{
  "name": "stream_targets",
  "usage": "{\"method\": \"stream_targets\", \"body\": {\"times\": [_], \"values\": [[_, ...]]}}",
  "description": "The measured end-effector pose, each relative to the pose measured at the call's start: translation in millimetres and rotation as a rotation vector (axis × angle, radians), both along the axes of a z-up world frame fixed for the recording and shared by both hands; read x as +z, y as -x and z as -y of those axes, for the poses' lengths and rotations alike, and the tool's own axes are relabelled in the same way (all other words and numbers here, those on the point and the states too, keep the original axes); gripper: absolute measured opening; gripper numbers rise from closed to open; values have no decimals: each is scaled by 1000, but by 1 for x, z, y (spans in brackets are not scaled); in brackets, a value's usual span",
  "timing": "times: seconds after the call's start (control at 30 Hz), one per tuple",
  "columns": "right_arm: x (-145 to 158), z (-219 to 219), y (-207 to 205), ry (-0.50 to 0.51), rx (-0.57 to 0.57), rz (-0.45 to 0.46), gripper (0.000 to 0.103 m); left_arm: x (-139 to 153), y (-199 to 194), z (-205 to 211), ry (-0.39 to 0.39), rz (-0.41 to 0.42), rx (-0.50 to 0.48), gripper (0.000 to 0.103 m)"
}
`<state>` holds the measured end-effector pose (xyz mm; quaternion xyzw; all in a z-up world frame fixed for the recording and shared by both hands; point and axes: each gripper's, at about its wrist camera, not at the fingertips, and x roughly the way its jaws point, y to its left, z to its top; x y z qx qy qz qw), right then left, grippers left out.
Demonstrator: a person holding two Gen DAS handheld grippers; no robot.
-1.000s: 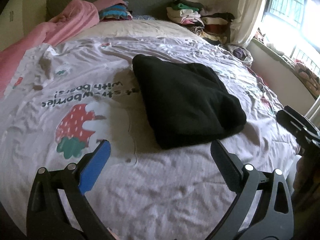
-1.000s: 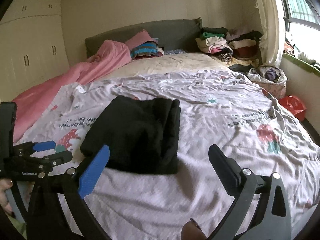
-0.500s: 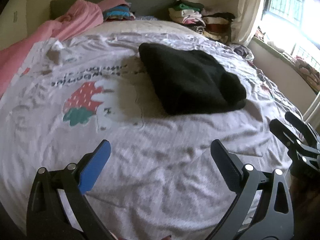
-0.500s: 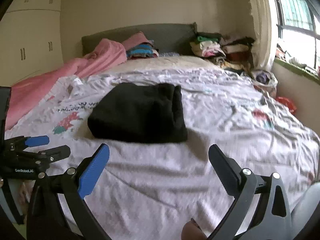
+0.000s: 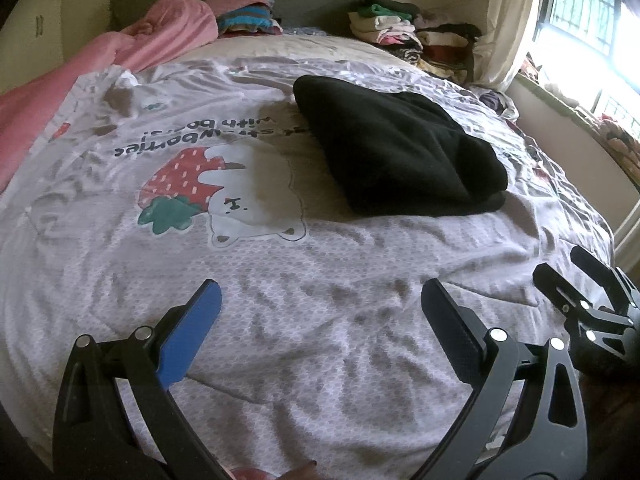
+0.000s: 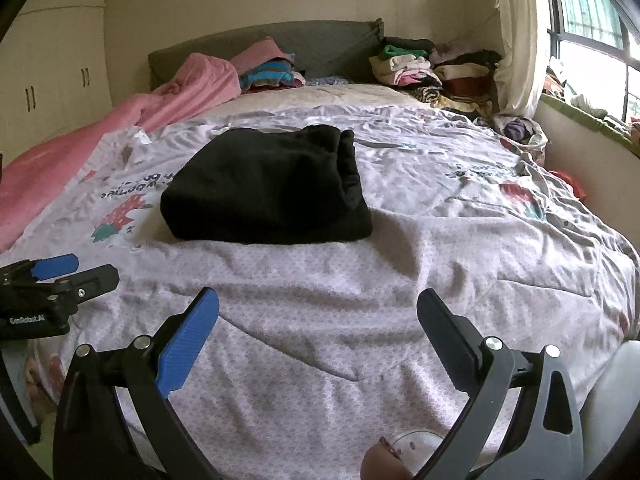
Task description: Fold small clothes
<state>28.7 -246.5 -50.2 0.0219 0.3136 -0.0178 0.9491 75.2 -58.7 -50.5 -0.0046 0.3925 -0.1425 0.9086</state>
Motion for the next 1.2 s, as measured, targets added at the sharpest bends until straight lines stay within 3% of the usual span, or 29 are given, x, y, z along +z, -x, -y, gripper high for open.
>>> {"method": "stream_targets", "body": {"times": [1.2], "values": [[4, -1, 2, 6, 8, -5, 99, 2, 2, -2, -31, 0, 24, 94]]}}
